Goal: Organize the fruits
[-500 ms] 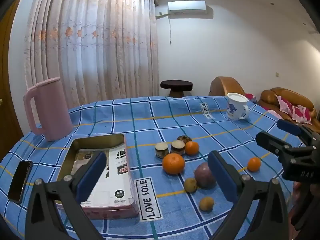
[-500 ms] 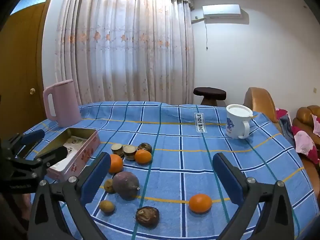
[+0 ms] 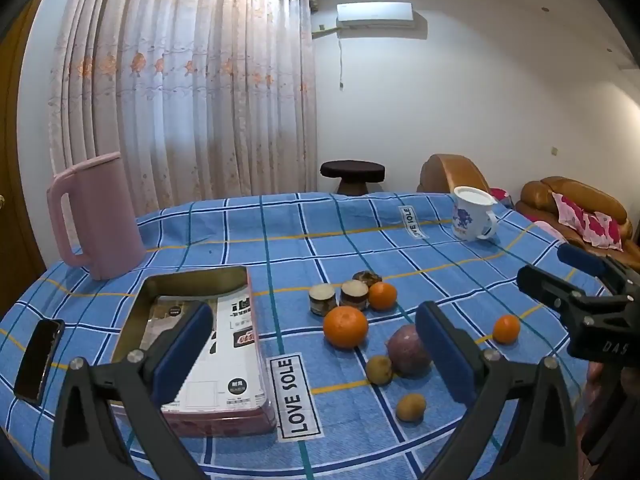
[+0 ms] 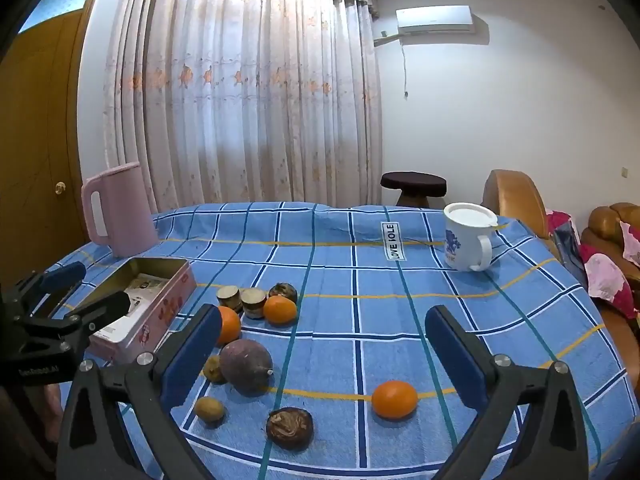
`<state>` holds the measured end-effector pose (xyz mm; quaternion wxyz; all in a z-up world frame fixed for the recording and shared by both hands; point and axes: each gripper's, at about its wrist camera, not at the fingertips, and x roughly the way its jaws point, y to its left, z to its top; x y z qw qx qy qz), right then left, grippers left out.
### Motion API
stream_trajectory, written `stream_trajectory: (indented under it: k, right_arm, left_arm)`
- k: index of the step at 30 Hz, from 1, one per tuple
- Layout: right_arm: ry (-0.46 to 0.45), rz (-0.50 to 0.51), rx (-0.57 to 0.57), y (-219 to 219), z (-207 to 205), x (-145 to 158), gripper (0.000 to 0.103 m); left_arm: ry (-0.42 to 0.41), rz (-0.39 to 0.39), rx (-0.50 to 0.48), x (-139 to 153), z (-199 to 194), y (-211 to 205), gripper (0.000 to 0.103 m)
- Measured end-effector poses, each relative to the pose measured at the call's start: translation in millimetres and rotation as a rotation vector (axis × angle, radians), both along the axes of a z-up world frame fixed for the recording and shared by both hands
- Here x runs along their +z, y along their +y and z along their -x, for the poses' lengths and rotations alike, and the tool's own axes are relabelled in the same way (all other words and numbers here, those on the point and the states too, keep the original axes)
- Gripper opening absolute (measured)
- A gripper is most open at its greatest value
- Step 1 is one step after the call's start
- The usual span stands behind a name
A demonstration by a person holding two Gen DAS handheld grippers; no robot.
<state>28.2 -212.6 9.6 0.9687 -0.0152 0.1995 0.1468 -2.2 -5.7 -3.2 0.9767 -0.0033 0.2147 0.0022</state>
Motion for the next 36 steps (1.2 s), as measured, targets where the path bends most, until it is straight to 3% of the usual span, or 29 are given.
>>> stream_trajectory:
  k: [36]
  right_arm:
    - [0.011, -0.017, 0.008, -0.6, 3.5, -4.6, 0.102]
  left_arm:
    - [0.001, -0.002, 0.000, 2.1, -0.4, 2.8, 0.103]
